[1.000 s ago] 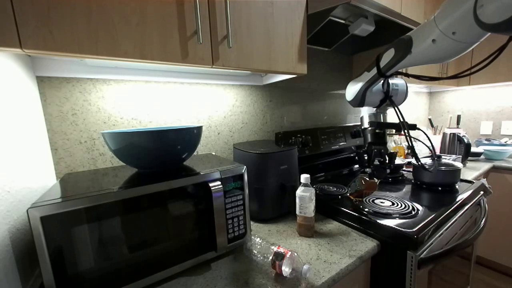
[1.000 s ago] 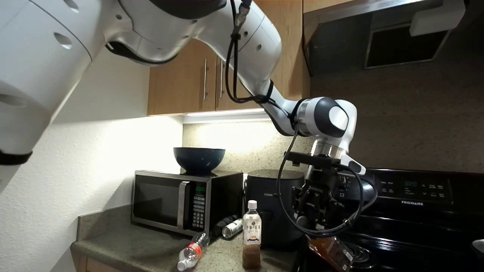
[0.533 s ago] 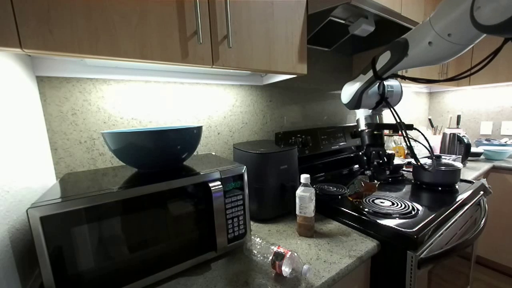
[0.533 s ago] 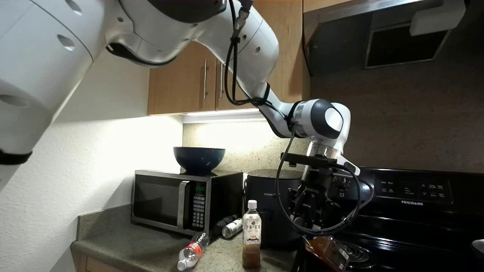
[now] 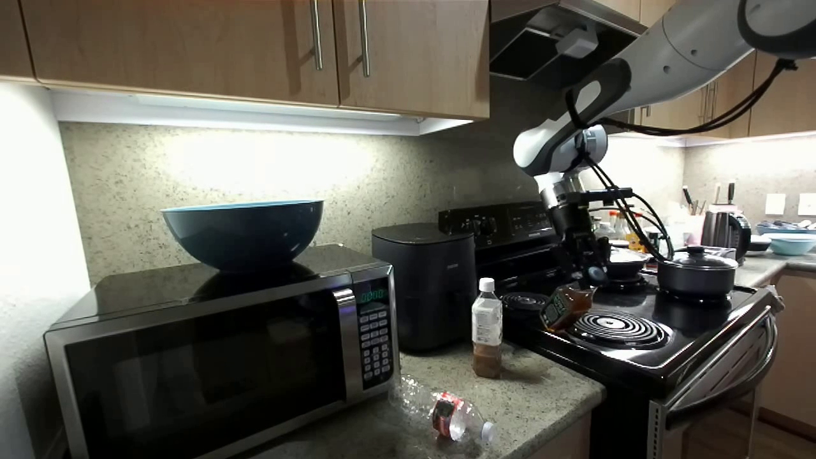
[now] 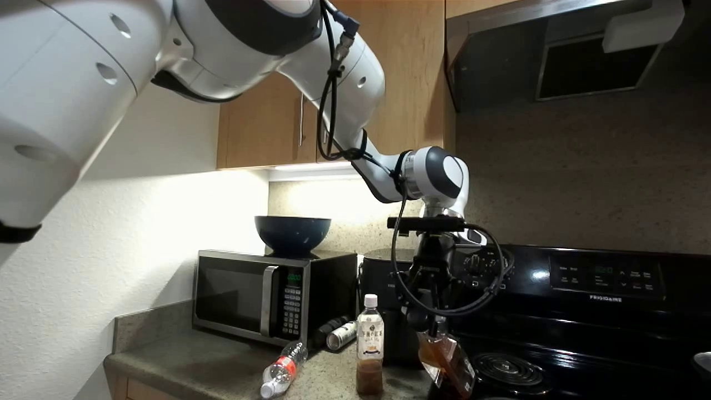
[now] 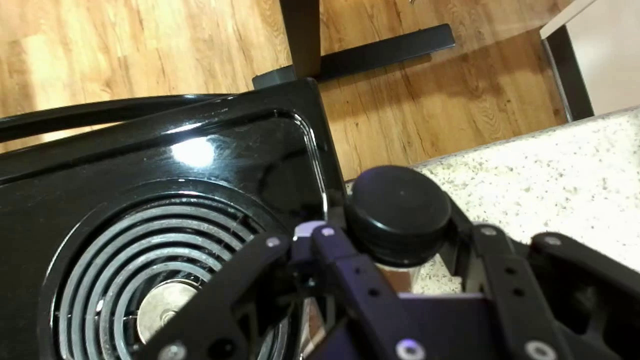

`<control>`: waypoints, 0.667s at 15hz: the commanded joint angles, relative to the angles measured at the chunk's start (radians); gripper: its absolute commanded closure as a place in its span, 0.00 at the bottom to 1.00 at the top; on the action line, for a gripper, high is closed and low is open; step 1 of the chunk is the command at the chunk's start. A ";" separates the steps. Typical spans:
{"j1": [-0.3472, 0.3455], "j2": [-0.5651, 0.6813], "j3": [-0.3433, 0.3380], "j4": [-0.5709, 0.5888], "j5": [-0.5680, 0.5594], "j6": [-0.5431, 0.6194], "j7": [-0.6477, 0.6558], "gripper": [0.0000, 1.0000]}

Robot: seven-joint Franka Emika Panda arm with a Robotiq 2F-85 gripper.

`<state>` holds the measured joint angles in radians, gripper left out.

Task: Move the bottle of tea to the counter on the left.

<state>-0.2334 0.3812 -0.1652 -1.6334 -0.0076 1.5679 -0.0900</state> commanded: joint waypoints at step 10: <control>0.034 -0.030 0.013 -0.019 -0.089 0.095 -0.003 0.55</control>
<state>-0.1980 0.3493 -0.1535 -1.6572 -0.0962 1.6682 -0.0920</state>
